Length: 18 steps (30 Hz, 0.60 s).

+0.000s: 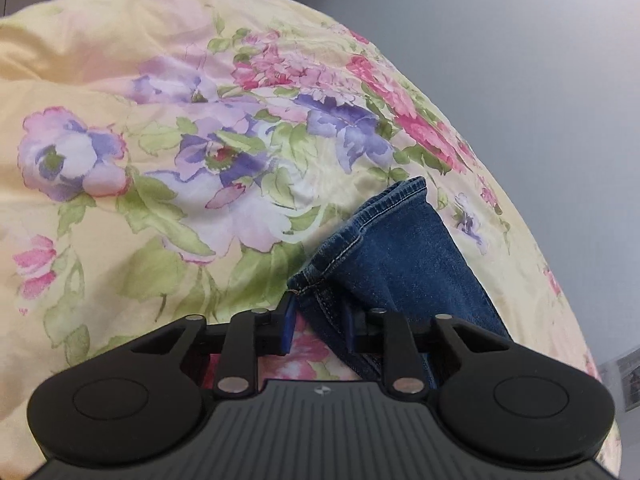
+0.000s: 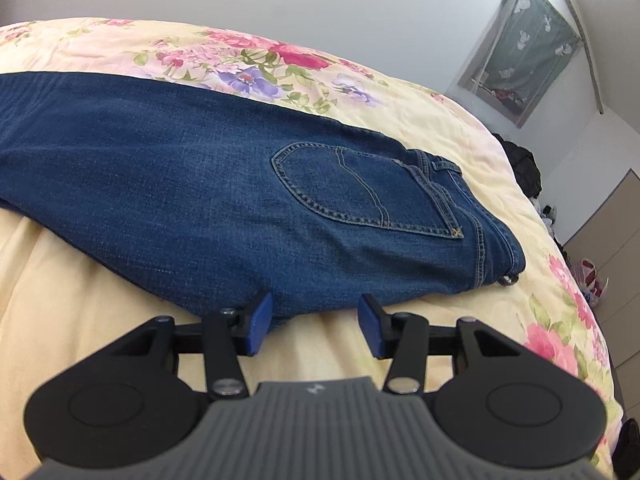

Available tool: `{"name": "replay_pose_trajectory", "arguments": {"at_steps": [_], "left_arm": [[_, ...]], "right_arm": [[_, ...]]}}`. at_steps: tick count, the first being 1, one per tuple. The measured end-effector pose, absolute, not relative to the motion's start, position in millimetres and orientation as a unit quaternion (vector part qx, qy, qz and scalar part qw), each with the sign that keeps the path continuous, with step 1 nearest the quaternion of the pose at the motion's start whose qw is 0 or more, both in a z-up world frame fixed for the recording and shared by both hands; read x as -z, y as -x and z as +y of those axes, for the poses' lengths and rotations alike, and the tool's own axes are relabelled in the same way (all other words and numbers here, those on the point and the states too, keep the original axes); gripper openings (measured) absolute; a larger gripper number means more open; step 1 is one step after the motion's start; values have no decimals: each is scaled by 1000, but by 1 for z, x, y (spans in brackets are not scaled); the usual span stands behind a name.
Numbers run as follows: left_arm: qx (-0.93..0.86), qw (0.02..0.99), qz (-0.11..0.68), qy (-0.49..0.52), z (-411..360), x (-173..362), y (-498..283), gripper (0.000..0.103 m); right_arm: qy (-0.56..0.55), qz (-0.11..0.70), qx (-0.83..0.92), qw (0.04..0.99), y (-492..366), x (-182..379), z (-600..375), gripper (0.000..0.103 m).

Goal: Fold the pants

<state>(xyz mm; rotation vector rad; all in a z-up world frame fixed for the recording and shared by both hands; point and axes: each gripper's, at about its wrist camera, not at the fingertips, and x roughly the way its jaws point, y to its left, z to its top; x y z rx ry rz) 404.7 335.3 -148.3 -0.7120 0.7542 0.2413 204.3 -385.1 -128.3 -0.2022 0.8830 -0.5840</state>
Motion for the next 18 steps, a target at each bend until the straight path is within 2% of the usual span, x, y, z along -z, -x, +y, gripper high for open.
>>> {"name": "replay_pose_trajectory", "arguments": {"at_steps": [4,6,13,15,16,18], "left_arm": [[-113,886,350,283,320,133,-405,12],[-118,888,356,266,316,129,-408,12],[-130,882,369,263,313,126,-412,10],[-131,884,369,256,311,122,-412,9],[-130,887,366,251,310,116,-412,7],[-124,894,360,237,307,102,-413,5]], "right_arm": [[67,419,287,859,-190,132,-380,43],[43,418,287,861,-185,137,-378,39],[-9,389,277,878,-195,150,-366,39],[-28,380,286,879,-200,148,-369,28],[-31,381,290,877,-201,146,-370,6],[-18,374,295,879,-199,130,-369,2]]}}
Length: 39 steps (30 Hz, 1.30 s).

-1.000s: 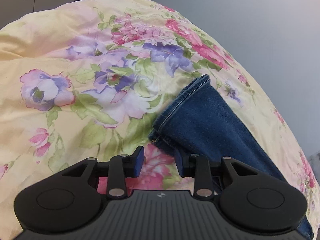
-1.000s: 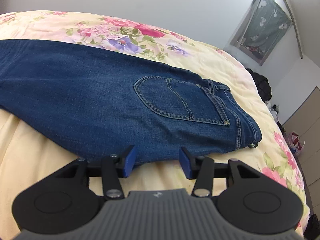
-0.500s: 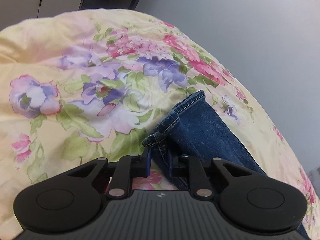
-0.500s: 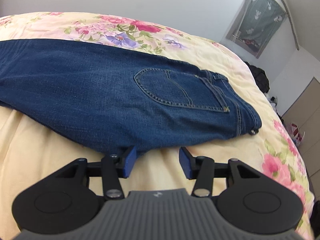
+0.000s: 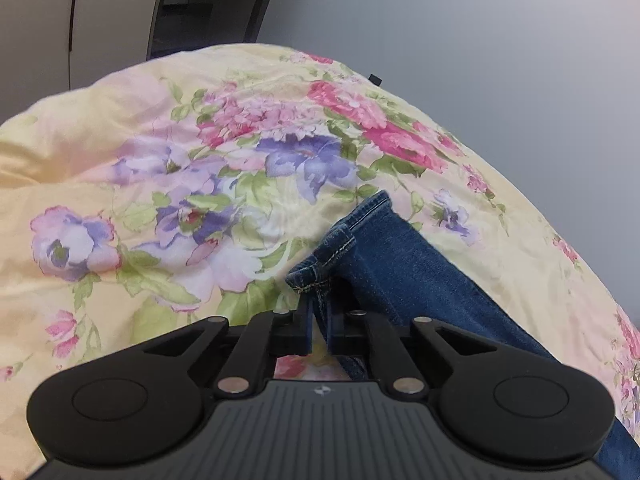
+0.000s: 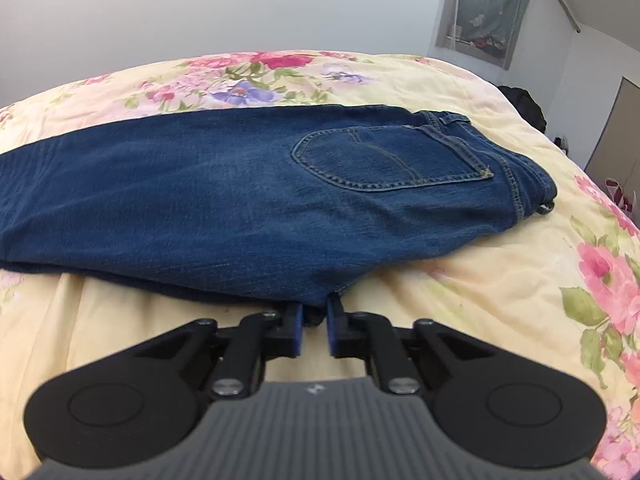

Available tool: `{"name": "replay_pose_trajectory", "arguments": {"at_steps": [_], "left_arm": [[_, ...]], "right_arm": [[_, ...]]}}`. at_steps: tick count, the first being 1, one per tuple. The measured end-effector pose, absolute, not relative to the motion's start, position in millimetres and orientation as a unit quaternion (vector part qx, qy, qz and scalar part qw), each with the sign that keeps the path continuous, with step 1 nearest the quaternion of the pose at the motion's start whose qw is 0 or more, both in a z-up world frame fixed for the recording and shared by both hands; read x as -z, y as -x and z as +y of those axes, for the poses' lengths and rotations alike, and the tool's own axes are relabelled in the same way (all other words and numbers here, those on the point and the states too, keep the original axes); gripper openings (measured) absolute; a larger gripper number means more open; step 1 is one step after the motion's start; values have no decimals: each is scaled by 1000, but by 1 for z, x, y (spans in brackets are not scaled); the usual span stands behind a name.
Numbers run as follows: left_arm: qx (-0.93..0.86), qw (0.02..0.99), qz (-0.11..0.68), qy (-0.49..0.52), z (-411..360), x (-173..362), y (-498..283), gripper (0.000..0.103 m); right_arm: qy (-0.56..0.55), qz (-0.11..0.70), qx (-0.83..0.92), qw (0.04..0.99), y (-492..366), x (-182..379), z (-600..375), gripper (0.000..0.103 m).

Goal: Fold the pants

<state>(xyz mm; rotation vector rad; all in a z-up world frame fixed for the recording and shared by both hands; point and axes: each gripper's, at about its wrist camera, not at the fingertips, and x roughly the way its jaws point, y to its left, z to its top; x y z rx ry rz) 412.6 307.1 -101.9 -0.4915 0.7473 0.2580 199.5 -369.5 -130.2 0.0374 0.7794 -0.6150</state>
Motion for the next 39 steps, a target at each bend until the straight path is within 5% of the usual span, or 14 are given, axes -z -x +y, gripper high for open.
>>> {"name": "replay_pose_trajectory", "arguments": {"at_steps": [13,16,23,37,39], "left_arm": [[-134,866,415,244,327,137,-415,7],[-128,862,416,259,339,131,-411,19],[-154,873,400,232,364,101,-384,17],[-38,909,402,102,250,89,-413,17],[-45,906,411,96,244,98,-419,17]], "right_arm": [[17,419,285,862,-193,150,-381,0],[0,424,274,863,-191,145,-383,1],[16,434,270,859,-177,135,-378,5],[-38,372,318,871,-176,92,-454,5],[-72,358,340,867,-171,90,-485,13]]}}
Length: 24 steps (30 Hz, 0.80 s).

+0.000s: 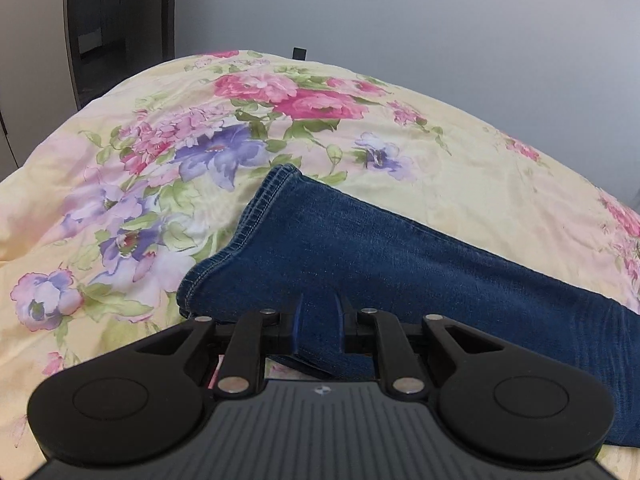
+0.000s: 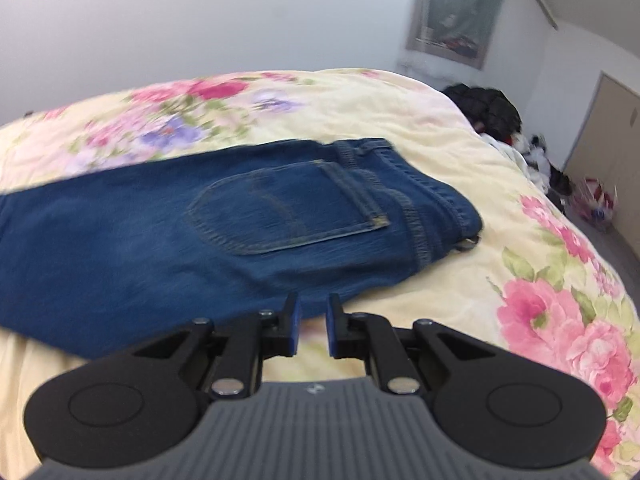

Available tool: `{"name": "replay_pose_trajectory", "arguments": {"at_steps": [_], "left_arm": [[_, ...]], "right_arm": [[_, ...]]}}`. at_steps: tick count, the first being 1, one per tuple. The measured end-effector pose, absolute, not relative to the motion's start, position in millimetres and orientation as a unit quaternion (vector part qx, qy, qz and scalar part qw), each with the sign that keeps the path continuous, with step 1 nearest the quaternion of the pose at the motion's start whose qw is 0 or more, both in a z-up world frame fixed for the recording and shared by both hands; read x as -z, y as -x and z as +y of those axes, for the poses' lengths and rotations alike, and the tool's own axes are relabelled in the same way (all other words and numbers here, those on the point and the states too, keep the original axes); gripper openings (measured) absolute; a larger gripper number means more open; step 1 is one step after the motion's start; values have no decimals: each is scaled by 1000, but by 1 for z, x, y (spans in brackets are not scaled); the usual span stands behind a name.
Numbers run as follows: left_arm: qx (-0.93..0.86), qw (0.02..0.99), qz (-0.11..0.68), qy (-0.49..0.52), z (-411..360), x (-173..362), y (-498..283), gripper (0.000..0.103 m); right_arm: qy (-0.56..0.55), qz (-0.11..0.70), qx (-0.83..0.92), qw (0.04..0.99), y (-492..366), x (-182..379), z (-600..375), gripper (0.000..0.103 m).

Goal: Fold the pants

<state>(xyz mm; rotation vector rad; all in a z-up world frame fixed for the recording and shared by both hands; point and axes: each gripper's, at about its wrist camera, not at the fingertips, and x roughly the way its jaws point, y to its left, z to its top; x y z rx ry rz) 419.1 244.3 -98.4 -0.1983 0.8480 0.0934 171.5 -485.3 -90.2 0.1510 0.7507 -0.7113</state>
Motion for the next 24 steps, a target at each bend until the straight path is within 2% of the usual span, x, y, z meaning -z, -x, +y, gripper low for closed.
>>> {"name": "replay_pose_trajectory", "arguments": {"at_steps": [1,6,12,16,17,24], "left_arm": [[-51,903,416,91,242,104,-423,17],[-87,892,438,68,237,130,-438,17],[-117,888,445,26,223,141,-447,17],[-134,890,436,16,217,145,-448,17],[-136,890,435,13,216,145,-447,17],[-145,884,445,6,213,144,-453,17]], "right_arm": [[-90,351,352,863,-170,90,-502,24],[-158,316,388,851,-167,87,-578,27],[-117,323,352,870,-207,91,-621,26],[-128,366,349,853,-238,124,-655,23],[-134,372,352,848,-244,133,-664,19],[-119,397,367,833,-267,156,-690,19]]}}
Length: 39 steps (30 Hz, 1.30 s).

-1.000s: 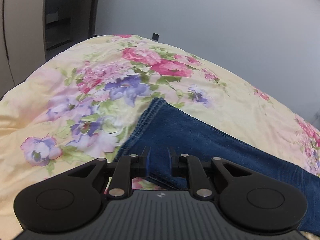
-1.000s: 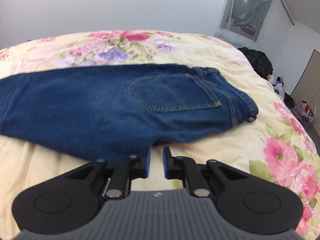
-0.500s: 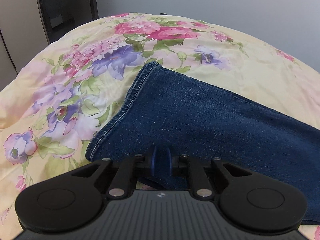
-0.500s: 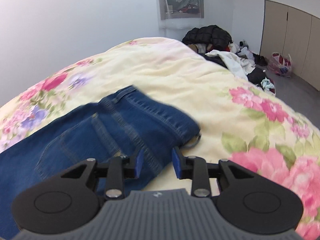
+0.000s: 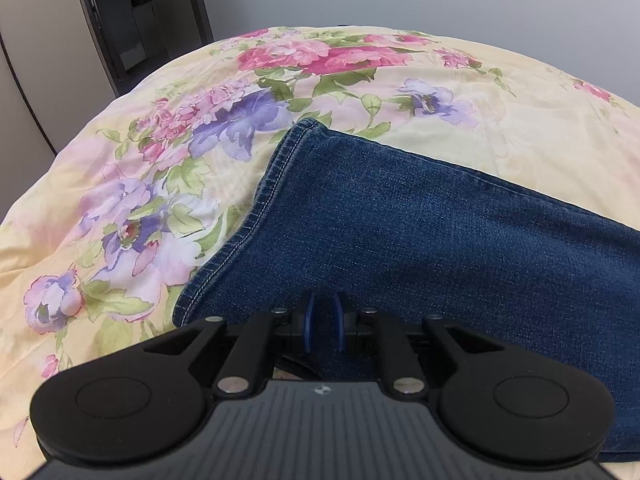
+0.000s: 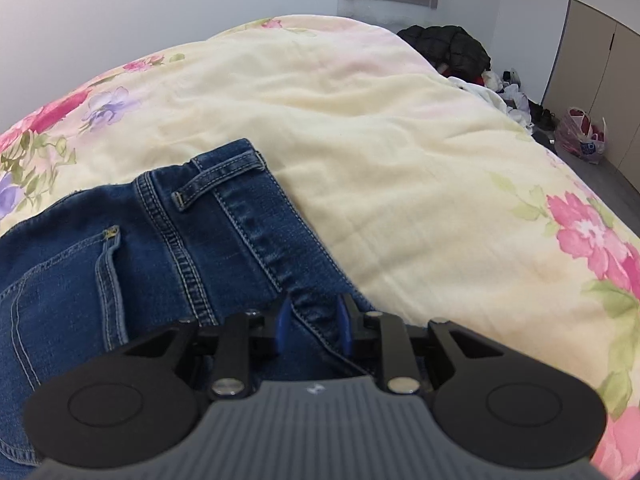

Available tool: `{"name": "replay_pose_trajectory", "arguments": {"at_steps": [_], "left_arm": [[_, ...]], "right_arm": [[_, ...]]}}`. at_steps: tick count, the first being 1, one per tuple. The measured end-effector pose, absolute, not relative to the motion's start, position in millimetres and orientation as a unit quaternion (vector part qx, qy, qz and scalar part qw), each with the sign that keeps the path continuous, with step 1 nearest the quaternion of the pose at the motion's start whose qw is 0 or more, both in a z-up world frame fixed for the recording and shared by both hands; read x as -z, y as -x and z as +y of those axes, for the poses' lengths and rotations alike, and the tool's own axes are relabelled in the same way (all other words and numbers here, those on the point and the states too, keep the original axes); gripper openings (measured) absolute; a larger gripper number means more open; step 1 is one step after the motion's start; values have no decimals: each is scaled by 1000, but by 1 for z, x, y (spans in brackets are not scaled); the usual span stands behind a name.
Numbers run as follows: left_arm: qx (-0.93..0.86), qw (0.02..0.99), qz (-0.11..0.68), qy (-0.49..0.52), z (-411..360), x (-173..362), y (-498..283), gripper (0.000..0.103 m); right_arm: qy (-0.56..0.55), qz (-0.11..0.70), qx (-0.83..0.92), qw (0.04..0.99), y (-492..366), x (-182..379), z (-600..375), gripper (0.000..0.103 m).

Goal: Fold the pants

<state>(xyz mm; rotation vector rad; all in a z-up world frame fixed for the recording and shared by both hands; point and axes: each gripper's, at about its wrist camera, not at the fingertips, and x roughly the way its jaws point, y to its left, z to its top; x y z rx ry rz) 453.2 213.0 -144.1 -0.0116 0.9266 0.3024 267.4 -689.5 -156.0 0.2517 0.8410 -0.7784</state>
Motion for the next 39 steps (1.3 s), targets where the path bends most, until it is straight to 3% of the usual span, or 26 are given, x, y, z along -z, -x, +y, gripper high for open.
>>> {"name": "replay_pose_trajectory", "arguments": {"at_steps": [3,7,9,12,16,22,33,39], "left_arm": [[-156,888,433,16,214,138,-448,18],[-149,909,386,55,219,114,-423,36],[-131,912,377,95,226,104,-408,37],[-106,906,367,184,240,94,-383,39],[-94,871,329,354,270,103,-346,55],[-107,830,288,465,307,132,-334,56],[-94,837,304,445,313,176,-386,56],[-95,870,316,367,308,177,-411,50]], "right_arm": [[-112,401,368,831,-265,144,-686,19],[-100,371,380,842,-245,114,-666,20],[-88,361,368,852,-237,101,-646,20],[-87,357,334,868,-232,87,-610,22],[-77,367,273,886,-240,82,-550,26],[-46,389,186,901,-268,96,-463,30],[9,415,85,906,-343,116,-364,28],[58,416,10,908,-414,121,-305,12]]}}
